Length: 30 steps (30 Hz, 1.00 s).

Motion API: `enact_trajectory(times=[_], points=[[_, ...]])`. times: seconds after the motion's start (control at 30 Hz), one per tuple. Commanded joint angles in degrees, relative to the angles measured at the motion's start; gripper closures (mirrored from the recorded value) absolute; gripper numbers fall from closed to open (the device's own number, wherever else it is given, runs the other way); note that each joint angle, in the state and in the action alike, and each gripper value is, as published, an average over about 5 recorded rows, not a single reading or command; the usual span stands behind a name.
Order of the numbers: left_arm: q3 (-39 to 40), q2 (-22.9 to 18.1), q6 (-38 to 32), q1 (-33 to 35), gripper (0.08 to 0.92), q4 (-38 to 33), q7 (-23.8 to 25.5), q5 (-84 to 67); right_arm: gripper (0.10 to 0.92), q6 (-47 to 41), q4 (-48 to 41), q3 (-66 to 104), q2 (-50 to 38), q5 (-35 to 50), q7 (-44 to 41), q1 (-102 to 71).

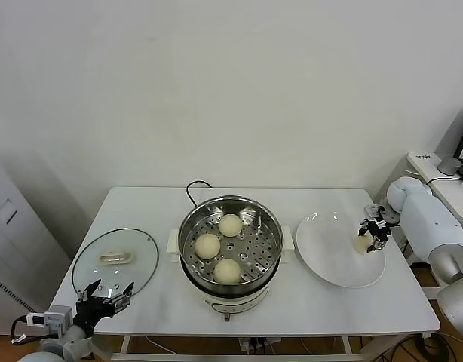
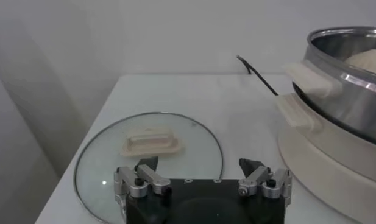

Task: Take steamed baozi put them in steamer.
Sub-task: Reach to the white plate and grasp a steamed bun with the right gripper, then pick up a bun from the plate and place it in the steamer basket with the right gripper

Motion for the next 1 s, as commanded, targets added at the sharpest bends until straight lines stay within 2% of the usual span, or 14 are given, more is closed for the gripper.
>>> enact_trajectory(times=[0.03, 0.2, 0.4, 0.53, 0.77, 1.0], points=[[-0.13, -0.03, 0.10, 0.19, 0.177, -0.25, -0.06, 0.31, 0.529, -0.88, 0.93, -0.52, -0.65, 2.70, -1.82, 0.04], [-0.60, -0.29, 0.43, 0.88, 0.177, -0.86, -0.24, 0.36, 0.541, -4.85, 8.89, -13.06, -5.20, 17.45, -6.41, 4.32], [-0.67, -0.61, 0.63, 1.01, 0.177, -1.37, -0.39, 0.41, 0.535, -16.31, 25.94, -36.90, -14.57, 40.95, -9.60, 18.14], [-0.66, -0.75, 0.77, 1.11, 0.177, -1.69, -0.51, 0.58, 0.533, -23.19, 36.12, -50.25, -19.05, 52.52, -9.88, 29.21], [-0.61, -0.98, 0.82, 1.40, 0.177, -2.23, -0.59, 0.75, 0.533, -31.50, 46.70, -65.55, -19.13, 67.33, -8.50, 45.43], [-0.74, -1.15, 0.92, 1.81, 0.177, -3.21, -0.67, 0.86, 0.533, -39.97, 54.66, -71.69, -14.10, 75.76, -3.53, 52.63]])
